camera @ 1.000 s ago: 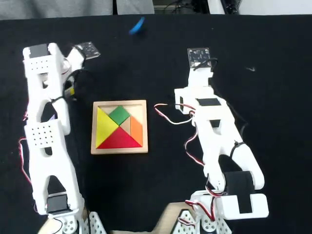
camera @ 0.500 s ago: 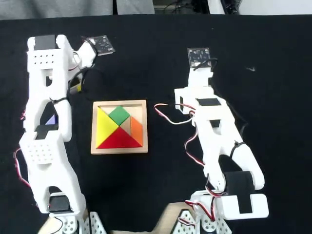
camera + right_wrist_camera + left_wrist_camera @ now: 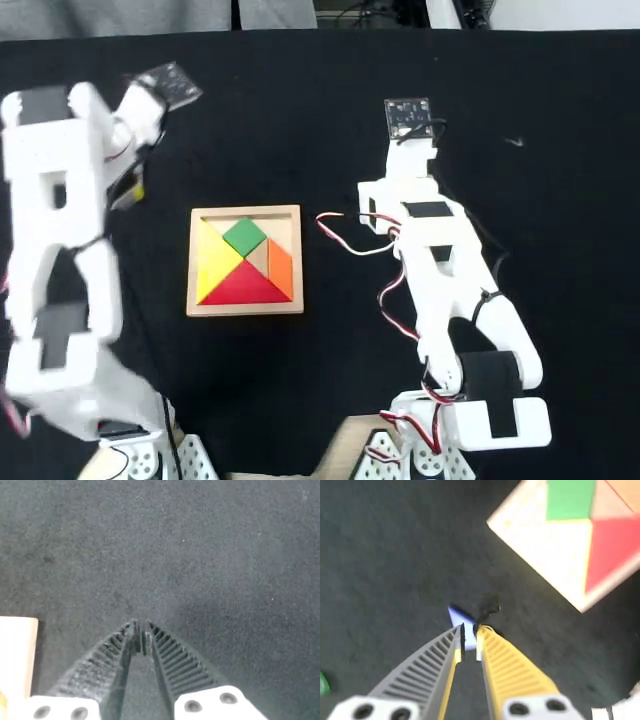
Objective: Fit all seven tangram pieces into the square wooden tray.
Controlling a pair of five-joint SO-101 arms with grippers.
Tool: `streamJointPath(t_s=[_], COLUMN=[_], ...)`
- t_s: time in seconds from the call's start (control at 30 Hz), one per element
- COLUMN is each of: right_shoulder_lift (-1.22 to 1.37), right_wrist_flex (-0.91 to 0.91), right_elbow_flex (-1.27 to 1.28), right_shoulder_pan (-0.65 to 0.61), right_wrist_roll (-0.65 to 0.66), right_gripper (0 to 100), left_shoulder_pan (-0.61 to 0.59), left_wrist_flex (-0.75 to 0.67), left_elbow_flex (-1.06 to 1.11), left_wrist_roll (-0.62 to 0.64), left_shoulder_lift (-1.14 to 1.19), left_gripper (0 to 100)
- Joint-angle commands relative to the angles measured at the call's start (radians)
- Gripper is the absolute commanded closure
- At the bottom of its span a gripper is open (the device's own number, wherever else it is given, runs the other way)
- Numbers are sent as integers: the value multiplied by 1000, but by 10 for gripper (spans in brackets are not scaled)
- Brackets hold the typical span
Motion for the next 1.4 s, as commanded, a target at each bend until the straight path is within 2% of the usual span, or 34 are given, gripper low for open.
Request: streamJointPath(t_s=[0.0,0.1,0.17,0.27,0.5,0.6,0.8,0.87,1.0,1.23,1.37], right_shoulder_lift=[-47,-47,-47,-47,-47,-47,-47,-47,-47,-47,-33], right_wrist_flex=[-20,-17,-17,-21,-23,-23,-23,-23,-23,-25,-74], right_elbow_flex=[-2,-2,-1,12,12,12,10,10,12,25,50], right_shoulder_pan=[-12,-12,-14,-15,-15,-15,-15,-15,-15,-52,-72], right_wrist_roll=[9,9,9,9,9,9,9,9,11,11,11], right_gripper=[977,978,978,977,977,977,977,977,977,977,977], left_shoulder_pan=[-81,-179,-234,-275,-309,-315,-340,-328,-292,-320,-323], left_wrist_flex=[-60,-287,-419,-522,-534,-532,-517,-468,-436,-443,-551], left_elbow_flex=[280,519,657,797,803,748,613,585,587,585,587], left_wrist_roll=[-57,-35,-3,57,89,206,554,609,655,706,657], left_shoulder_lift=[-313,-476,-545,-569,-477,-382,-137,-103,-115,-117,-117], left_gripper=[932,922,874,790,773,773,771,771,772,771,768])
